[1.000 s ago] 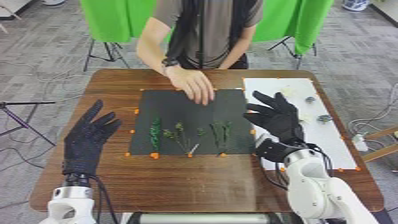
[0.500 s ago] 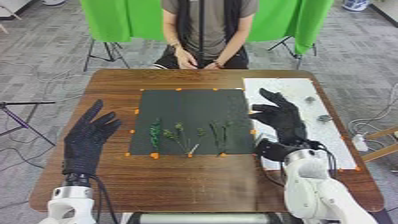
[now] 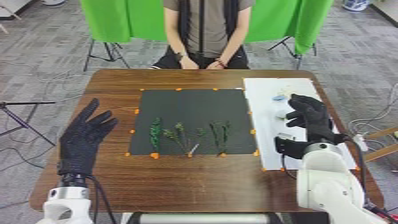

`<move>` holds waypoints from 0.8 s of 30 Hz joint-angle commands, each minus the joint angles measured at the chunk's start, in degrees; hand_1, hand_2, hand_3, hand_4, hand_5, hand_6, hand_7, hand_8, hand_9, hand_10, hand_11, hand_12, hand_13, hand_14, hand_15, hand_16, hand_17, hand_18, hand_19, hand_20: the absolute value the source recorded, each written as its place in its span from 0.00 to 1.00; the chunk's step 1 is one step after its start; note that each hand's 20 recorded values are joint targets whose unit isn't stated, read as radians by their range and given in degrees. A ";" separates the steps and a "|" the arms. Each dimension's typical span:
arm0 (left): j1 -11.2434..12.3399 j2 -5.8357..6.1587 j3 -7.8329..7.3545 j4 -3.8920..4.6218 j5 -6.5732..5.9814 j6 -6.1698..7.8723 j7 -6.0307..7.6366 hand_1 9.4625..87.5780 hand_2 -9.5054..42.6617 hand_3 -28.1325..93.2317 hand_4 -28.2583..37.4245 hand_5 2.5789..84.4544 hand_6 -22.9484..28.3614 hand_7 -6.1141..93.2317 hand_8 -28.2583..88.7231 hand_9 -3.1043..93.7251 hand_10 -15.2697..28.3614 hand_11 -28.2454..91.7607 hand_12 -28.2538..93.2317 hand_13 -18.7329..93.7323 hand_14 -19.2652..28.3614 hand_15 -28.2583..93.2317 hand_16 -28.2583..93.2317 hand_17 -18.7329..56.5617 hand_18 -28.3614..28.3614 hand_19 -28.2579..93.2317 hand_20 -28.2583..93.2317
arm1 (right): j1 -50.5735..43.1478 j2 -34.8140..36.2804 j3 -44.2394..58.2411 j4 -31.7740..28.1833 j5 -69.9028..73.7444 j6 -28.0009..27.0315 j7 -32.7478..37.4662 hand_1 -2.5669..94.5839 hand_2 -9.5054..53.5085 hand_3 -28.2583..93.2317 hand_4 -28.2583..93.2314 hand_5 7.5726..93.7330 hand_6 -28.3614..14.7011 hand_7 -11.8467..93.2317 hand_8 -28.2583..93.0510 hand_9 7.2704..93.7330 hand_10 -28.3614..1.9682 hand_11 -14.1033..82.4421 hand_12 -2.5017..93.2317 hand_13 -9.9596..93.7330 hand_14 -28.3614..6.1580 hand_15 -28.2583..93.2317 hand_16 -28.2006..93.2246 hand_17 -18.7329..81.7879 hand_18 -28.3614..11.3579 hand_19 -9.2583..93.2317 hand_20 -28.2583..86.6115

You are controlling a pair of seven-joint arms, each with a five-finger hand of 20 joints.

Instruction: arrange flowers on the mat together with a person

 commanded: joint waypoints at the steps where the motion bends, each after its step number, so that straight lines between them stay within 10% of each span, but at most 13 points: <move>1: 0.93 -0.24 -0.38 -0.25 -0.32 0.70 0.26 0.15 0.36 0.85 0.00 0.38 0.58 0.18 0.16 0.42 0.78 0.43 0.32 0.42 0.91 0.63 0.17 0.18 0.92 0.72 0.25 | 9.40 0.46 -2.72 3.49 -14.36 -12.87 14.78 0.29 0.21 0.86 0.04 0.42 0.67 0.30 0.11 0.58 0.34 0.56 0.21 0.61 0.37 0.81 0.32 0.34 0.17 0.73 0.42; 24: -0.25 1.19 0.56 -0.08 -1.98 1.50 2.47 0.15 0.36 0.85 0.00 0.39 0.58 0.18 0.16 0.42 0.78 0.43 0.32 0.43 0.92 0.63 0.17 0.18 0.92 0.72 0.25 | 19.32 -0.77 -13.02 14.86 -22.82 -32.49 25.51 0.32 0.18 0.85 0.04 0.35 0.68 0.25 0.13 0.54 0.27 0.49 0.21 0.60 0.33 0.84 0.33 0.31 0.17 0.73 0.40</move>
